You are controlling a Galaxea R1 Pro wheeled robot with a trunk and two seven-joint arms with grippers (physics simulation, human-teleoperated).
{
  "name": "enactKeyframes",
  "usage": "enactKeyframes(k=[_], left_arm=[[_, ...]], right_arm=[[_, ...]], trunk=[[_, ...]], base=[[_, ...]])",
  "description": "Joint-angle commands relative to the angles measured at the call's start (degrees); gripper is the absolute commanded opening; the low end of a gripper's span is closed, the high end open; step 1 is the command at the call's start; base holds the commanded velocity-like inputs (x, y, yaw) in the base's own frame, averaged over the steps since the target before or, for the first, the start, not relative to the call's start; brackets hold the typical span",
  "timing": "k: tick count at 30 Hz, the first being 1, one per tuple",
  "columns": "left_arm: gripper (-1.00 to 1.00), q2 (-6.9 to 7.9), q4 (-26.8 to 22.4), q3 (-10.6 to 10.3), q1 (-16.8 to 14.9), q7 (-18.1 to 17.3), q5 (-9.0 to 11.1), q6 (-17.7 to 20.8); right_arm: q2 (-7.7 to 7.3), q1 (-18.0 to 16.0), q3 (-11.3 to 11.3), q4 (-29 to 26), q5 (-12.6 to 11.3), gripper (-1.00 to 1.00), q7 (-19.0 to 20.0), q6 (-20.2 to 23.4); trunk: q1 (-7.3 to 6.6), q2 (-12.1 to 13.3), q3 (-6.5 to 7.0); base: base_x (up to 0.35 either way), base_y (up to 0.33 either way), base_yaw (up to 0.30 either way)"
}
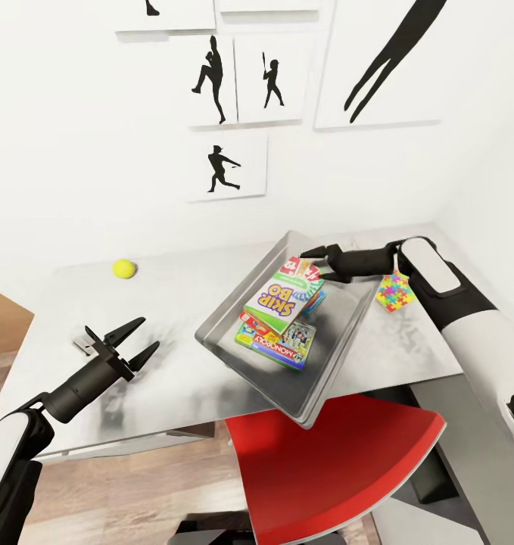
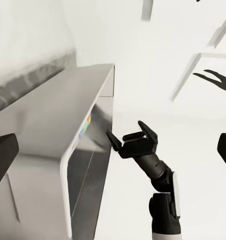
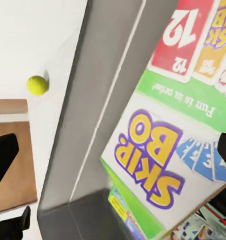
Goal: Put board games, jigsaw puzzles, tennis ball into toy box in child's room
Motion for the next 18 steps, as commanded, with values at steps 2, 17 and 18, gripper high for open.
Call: enactKeyframes(k=[2, 17, 18], left_arm=[[1.0, -0.01, 0.0, 0.1, 0.0, -0.4, -0.3, 0.2], [1.0, -0.12, -0.2, -0.2, 0.2, -0.8, -0.5, -0.1], [1.0, -0.12, -0.2, -0.4, 0.2, -0.9, -0.5, -0.1]], right_arm=[[-0.43, 1.3, 0.0, -3.6, -0.4, 1.0, -0.5, 0.0], [-1.84, 10.6, -7.9, -30.4, 0.4, 1.0, -4.5, 0.0], [-1.85, 10.7, -8.1, -31.1, 0.4, 1.0, -6.0, 0.0]], trunk=[[0.04, -0.1, -0.08], [0.04, -0.1, -0.08], [0.04, -0.1, -0.08]], base=[[0.0, 0.0, 0.0], [-0.032, 0.0, 0.0], [-0.187, 0.0, 0.0]])
